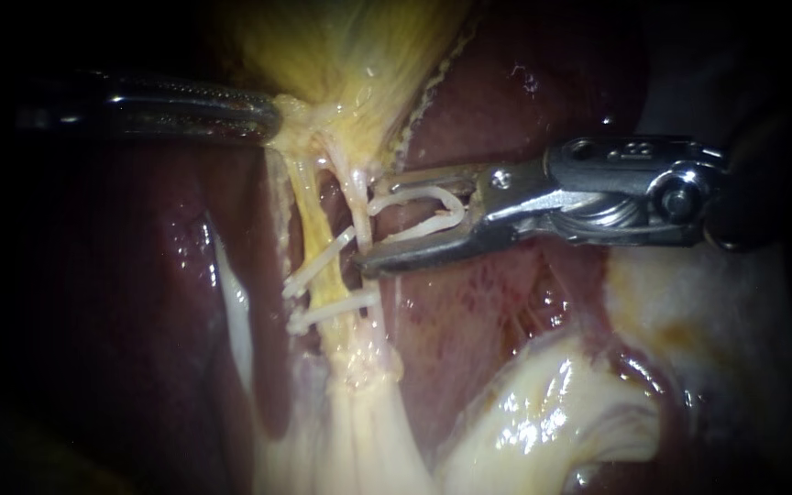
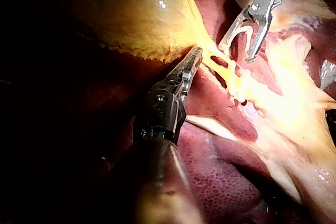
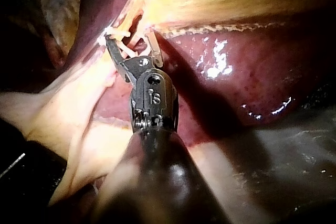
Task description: Clipping third clip left tube
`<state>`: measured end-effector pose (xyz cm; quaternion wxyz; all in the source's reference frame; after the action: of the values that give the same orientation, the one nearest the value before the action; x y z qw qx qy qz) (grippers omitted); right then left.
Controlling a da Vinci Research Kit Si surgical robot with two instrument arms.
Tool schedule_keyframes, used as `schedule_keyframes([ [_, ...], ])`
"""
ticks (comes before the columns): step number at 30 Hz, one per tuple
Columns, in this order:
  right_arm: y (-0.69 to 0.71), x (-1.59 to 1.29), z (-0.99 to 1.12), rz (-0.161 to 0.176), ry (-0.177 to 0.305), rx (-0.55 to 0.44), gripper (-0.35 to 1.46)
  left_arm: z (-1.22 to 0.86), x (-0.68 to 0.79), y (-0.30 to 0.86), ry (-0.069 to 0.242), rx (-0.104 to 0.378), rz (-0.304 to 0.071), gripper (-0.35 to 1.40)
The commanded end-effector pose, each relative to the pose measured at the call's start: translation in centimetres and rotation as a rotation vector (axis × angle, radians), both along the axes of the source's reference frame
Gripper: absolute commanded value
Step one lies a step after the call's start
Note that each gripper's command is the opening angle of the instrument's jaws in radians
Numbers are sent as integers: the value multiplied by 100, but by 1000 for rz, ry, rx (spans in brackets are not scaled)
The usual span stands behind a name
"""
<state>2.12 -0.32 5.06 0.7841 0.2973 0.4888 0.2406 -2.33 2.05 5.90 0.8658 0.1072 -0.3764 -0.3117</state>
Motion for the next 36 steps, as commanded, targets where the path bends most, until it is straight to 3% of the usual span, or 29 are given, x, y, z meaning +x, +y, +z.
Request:
schedule_keyframes([
  [1,0,1,-2,1,0,0,49,0,0,0,0,0,0,-35],
  [7,0,12,-5,17,8,12,48,0,0,0,0,0,0,-35],
  [14,-4,20,11,22,3,29,48,0,0,0,0,0,0,-35],
  [21,-7,23,34,-16,22,65,48,1,0,-1,0,-1,0,-35],
  [36,-10,33,62,-21,21,81,49,1,0,-2,-1,0,1,-35],
])
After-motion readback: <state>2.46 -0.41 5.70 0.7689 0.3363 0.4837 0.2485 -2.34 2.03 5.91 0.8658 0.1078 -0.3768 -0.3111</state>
